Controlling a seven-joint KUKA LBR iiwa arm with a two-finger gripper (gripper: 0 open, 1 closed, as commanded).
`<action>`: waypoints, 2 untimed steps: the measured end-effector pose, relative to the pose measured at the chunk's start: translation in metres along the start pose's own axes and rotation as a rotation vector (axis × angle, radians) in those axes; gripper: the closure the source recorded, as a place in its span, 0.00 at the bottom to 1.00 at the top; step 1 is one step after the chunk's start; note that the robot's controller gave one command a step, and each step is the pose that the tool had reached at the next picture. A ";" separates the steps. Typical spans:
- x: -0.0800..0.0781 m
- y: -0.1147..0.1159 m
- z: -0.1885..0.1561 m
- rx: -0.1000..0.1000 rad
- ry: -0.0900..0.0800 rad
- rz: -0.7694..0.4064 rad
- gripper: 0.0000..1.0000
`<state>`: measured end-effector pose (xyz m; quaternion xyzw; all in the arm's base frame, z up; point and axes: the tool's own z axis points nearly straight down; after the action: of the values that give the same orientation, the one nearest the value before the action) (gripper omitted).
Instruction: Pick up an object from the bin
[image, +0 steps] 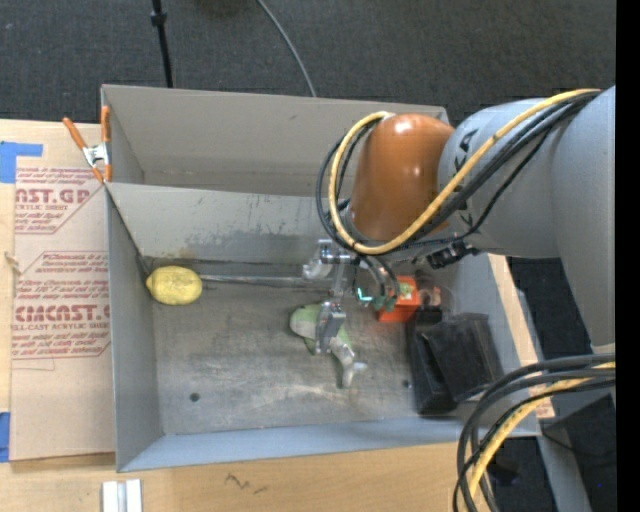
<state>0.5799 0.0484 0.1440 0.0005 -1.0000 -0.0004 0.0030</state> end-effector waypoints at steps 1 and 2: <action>-0.002 0.000 -0.004 0.000 -0.007 0.000 0.00; 0.019 -0.020 0.008 -0.001 -0.007 0.062 0.00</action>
Offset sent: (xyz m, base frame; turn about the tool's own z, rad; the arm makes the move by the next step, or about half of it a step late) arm -0.0315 -0.0343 -0.0153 0.1022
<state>0.5609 0.0283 0.1357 -0.0304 -0.9995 -0.0007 -0.0006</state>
